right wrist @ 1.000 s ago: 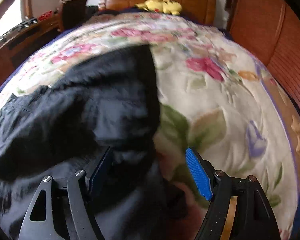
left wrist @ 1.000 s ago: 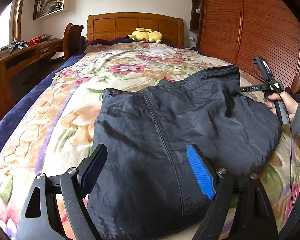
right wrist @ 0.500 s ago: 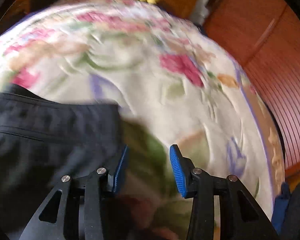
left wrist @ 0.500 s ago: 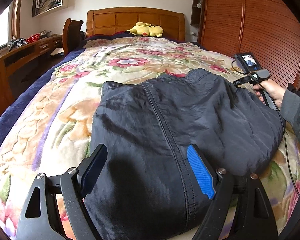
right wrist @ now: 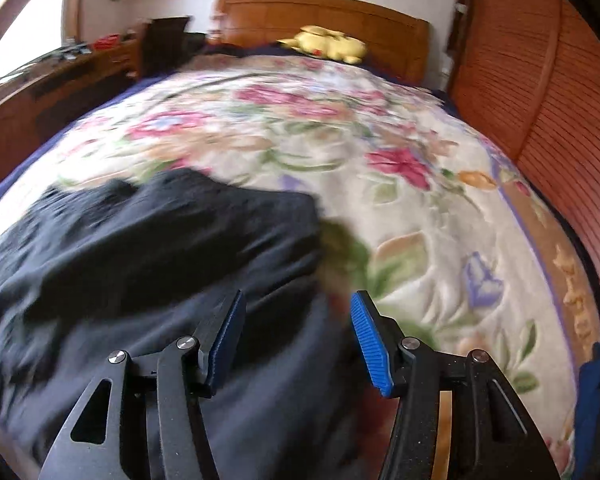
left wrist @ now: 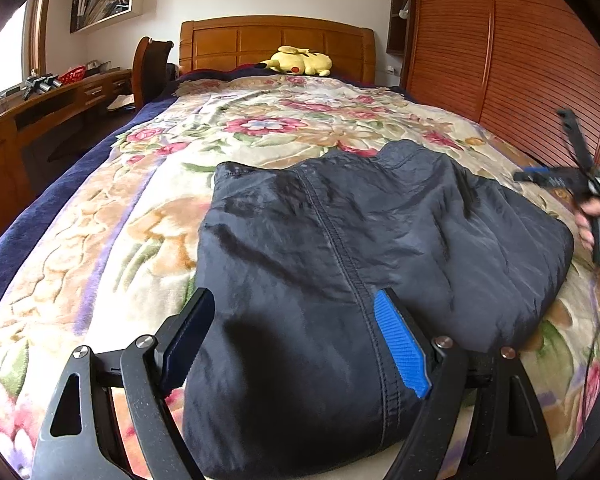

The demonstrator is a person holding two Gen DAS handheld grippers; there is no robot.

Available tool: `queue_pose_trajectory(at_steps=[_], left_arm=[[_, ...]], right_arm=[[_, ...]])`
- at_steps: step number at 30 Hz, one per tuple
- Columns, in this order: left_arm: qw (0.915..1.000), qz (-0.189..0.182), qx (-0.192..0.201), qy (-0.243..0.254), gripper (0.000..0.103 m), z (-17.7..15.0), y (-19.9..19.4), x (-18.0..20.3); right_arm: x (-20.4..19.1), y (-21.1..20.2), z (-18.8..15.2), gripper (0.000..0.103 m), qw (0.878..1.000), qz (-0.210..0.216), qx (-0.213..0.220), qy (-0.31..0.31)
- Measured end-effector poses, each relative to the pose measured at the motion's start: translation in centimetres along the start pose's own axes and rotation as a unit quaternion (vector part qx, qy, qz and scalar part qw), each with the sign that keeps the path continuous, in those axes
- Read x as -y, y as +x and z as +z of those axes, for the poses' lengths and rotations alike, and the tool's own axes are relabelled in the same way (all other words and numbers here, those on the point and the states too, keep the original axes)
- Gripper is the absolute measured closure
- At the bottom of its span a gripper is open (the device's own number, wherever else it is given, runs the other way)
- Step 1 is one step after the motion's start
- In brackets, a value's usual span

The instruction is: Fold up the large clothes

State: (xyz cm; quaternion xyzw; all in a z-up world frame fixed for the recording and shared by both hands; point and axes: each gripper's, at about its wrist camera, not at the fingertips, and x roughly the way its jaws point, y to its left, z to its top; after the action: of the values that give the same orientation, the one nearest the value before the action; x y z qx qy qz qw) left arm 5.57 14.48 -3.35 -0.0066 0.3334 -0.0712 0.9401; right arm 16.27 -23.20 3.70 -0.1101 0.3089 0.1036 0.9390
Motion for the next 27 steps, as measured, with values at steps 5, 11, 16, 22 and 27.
queue_pose_trajectory(at_steps=[5,11,16,22,27], left_arm=[[1.0,0.006,-0.001,-0.007,0.02,-0.6,-0.5,-0.8],[0.9997,0.014,-0.006,-0.019,0.02,-1.5,-1.0,-1.9],[0.9993,0.02,-0.012,-0.03,0.02,-2.5,-1.4,-2.5],[0.9988,0.02,-0.016,-0.041,0.02,-3.4,-1.7,-3.3],[0.9987,0.018,-0.02,-0.044,0.02,-3.5,-1.6,-3.5]], right_arm=[[0.5,-3.0,-4.6,0.038,1.0,-0.009,0.009,-0.005],[4.9,-4.1,-8.5,0.027,0.998,-0.032,-0.015,0.054],[6.4,-3.4,-9.9,0.049,0.995,0.042,-0.034,0.082],[5.4,-4.8,-11.1,0.096,1.0,0.019,-0.008,0.017],[5.5,-5.7,-12.8,0.095,1.0,0.009,-0.004,0.021]])
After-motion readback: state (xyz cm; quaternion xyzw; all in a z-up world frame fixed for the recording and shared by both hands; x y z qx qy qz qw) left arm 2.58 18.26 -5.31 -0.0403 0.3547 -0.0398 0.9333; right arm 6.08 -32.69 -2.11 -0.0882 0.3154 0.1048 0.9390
